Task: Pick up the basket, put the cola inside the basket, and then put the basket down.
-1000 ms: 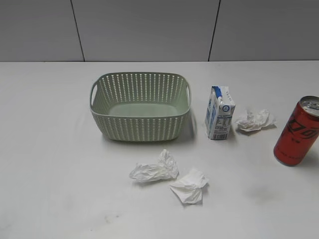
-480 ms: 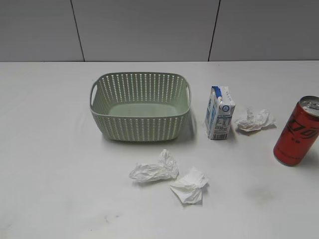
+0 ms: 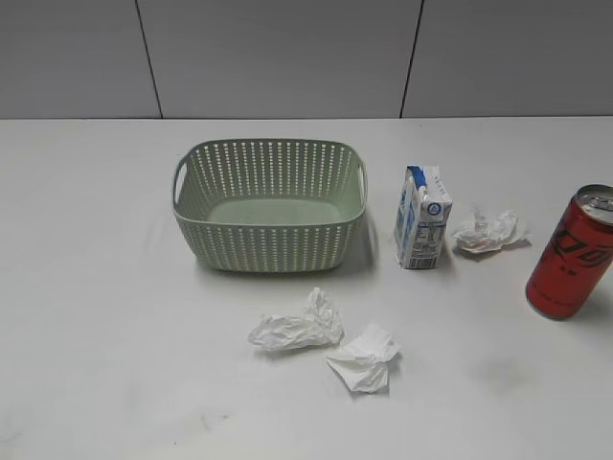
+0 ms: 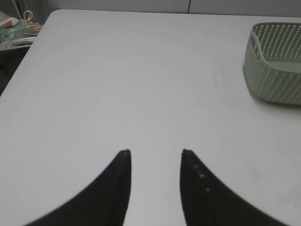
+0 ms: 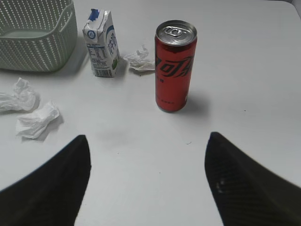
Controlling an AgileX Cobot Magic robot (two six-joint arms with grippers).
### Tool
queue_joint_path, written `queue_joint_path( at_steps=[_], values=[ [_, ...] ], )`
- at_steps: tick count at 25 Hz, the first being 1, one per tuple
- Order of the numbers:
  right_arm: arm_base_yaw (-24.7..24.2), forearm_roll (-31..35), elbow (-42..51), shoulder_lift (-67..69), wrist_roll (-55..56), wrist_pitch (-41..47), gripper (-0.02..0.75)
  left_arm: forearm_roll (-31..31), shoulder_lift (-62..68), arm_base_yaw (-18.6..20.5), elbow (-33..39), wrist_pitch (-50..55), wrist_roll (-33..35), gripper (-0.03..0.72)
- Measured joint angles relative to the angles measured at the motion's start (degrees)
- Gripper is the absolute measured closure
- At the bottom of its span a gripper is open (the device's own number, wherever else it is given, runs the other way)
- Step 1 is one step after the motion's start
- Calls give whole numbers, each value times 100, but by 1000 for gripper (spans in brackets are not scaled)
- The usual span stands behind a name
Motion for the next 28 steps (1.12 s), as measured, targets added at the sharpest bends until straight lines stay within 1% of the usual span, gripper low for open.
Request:
queue_joint_path(
  at_steps=[1, 4, 5, 6, 11, 14, 17, 21, 24, 28],
  values=[
    [0, 0, 0, 0, 0, 0, 153, 0, 25, 0, 0, 0, 0, 332],
    [0, 0, 0, 0, 0, 0, 153, 0, 217, 0, 0, 0, 0, 124],
    [0, 0, 0, 0, 0, 0, 153, -10, 287, 0, 5, 0, 0, 74],
    [0, 0, 0, 0, 0, 0, 153, -31, 398, 0, 5, 0, 0, 50],
    [0, 0, 0, 0, 0, 0, 153, -393, 929, 0, -51, -208, 8, 42],
    [0, 0, 0, 0, 0, 0, 153, -752, 1373, 0, -205, -648, 51, 53],
    [0, 0, 0, 0, 0, 0, 153, -880, 2031, 0, -431, -809, 135, 66],
    [0, 0, 0, 0, 0, 0, 153, -967, 3088, -6, -875, -835, 250, 82],
    [0, 0, 0, 0, 0, 0, 153, -980, 3786, -133, -1291, -950, 386, 104],
    [0, 0, 0, 0, 0, 0, 153, -980, 4680, -349, -2015, -1007, 499, 113]
  ],
)
